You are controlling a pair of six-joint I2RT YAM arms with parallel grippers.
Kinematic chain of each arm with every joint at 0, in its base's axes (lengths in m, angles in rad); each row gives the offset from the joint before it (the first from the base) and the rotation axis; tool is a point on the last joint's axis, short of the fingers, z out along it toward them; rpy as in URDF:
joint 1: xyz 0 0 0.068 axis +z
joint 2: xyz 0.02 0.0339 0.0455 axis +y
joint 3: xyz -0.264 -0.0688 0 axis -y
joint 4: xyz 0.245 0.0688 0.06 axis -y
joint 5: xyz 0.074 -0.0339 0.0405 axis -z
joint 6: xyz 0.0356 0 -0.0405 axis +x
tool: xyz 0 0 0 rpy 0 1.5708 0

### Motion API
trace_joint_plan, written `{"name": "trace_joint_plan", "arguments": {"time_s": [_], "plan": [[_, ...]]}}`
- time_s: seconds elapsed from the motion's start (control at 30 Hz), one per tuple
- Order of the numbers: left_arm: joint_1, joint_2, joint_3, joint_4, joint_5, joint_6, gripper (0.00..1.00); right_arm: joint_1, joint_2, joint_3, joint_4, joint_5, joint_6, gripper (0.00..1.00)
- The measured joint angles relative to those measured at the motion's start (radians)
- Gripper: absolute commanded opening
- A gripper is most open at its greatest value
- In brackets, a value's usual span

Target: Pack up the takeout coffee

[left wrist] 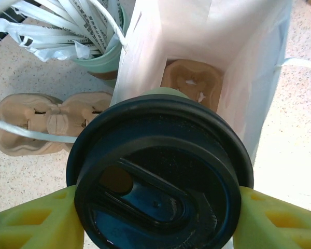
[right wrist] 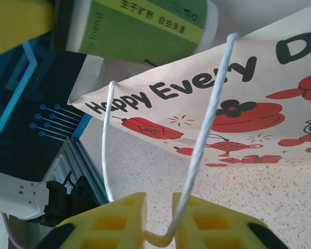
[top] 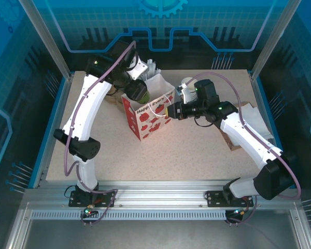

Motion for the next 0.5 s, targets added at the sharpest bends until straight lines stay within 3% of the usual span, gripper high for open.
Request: {"name": "trace_joint_plan", "arguments": {"time_s": [0.2,0.5], "plan": [[0.0,0.056,0.017,-0.01,-0.002,0.023,0.47,0.002,0.0,0.0,-0.006,0.017,-0.006,0.06],[0.0,0.121,0.02,-0.032,-0.004,0.05,0.47,0.002,0.0,0.0,-0.008,0.034,-0.007,0.04]]}}
